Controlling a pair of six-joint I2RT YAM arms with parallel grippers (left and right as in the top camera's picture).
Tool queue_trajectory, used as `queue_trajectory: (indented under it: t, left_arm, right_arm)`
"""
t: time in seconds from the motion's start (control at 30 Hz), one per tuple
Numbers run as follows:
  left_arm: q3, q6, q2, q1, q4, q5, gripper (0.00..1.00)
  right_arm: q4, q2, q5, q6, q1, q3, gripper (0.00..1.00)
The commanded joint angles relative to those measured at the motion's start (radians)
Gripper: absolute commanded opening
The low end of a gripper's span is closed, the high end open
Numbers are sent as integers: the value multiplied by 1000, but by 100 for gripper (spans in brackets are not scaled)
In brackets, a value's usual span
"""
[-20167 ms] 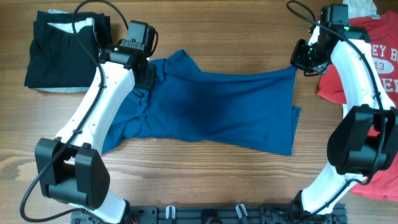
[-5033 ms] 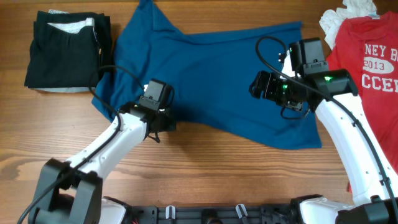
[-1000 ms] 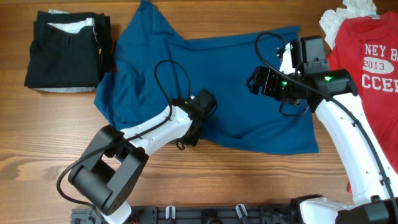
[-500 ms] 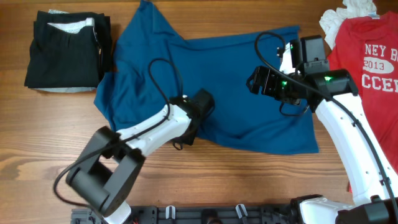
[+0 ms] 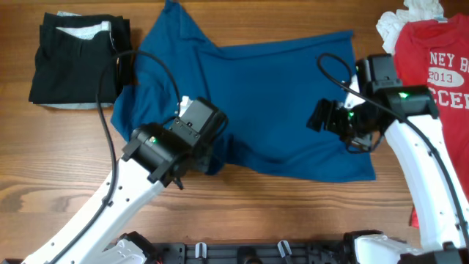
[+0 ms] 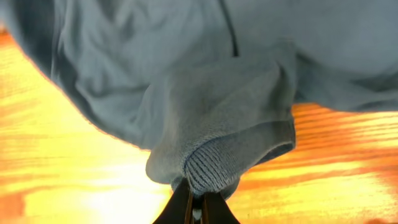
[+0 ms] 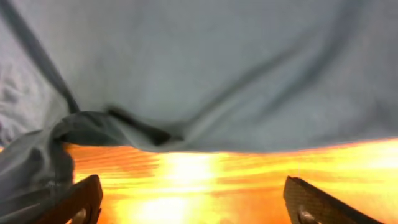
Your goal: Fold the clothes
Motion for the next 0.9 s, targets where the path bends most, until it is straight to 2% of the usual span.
queue_trajectory:
  t: [0.0,0.1,0.17,0.33,0.43,0.6,0.67,0.87]
  left_arm:
    - [9,-109,-13,5,-42,-58,4]
    - [9,-233,-13,32,-96,-161,4]
    - [9,-277,-13,79,-120,-179,4]
    - [9,-278,-25,245,-127,-179,4]
    - [9,-277,-24,344,-61,-179,4]
    - [7,-259,-18,399,57,-179,4]
    - [6,-224,-9,403,73,-194,4]
    - [6,-221,41,508,95,-253,4]
  right_arm:
    - [-92,-34,170,132,-9,16,99]
    - [-134,-34,240,209,-9,4,98]
    - [-117,-34,240,226,-10,-15,97]
    - [-47,-34,235,226,-34,-83,96]
    - [6,-33,215,189,-66,-132,97]
    - [111,-19,188,121,-98,-177,90]
    - [126,-2,201,122,-99,-177,87]
    - [129,93,195,136,-100,-177,86]
